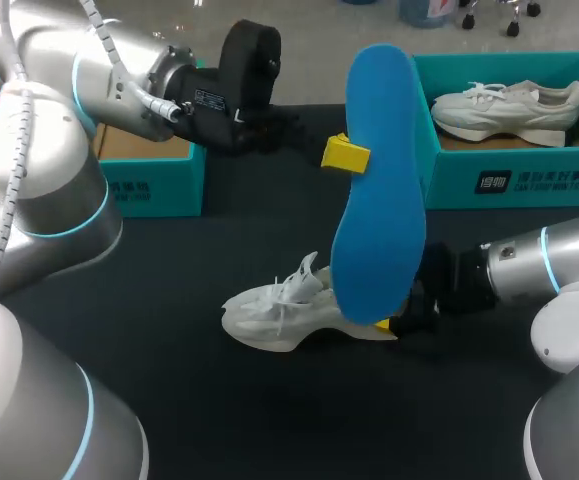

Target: Take the shoe out of the shoebox, open the shoe tongue, remove and reinsert the insole, then place the shoe into the shoebox

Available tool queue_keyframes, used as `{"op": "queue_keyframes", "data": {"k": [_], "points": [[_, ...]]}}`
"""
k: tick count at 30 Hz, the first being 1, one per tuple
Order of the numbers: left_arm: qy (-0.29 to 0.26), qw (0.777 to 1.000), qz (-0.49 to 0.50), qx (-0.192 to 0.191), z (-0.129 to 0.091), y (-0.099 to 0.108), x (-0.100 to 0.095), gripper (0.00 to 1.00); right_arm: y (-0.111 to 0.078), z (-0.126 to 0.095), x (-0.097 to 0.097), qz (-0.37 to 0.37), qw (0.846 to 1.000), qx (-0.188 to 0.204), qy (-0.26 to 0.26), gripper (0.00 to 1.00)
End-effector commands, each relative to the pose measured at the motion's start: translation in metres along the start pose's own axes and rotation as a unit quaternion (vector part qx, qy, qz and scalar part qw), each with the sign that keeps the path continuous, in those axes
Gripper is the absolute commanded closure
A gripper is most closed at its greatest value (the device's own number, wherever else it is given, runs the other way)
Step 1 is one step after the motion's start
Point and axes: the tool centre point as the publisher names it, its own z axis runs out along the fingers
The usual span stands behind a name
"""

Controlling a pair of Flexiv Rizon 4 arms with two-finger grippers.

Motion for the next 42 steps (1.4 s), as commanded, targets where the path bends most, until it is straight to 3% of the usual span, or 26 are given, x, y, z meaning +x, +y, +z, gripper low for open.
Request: {"op": "queue_keyframes", "data": {"k": [1,10,42], "points": [[-0.005,1.0,-0.008,-0.001,-0.011,0.003,0.009,1.0,0.0,0.001,0.0,0.0,1.0,0.003,-0.001,1.0],[-0.018,1.0,-0.005,0.015,-0.025,0.004,0.013,1.0,0.0,0.001,0.0,0.0,1.0,0.003,-0.001,1.0],[-0.018,1.0,-0.005,0.015,-0.025,0.004,0.013,1.0,0.0,0.001,0.0,0.0,1.0,0.003,-0.001,1.0]]}}
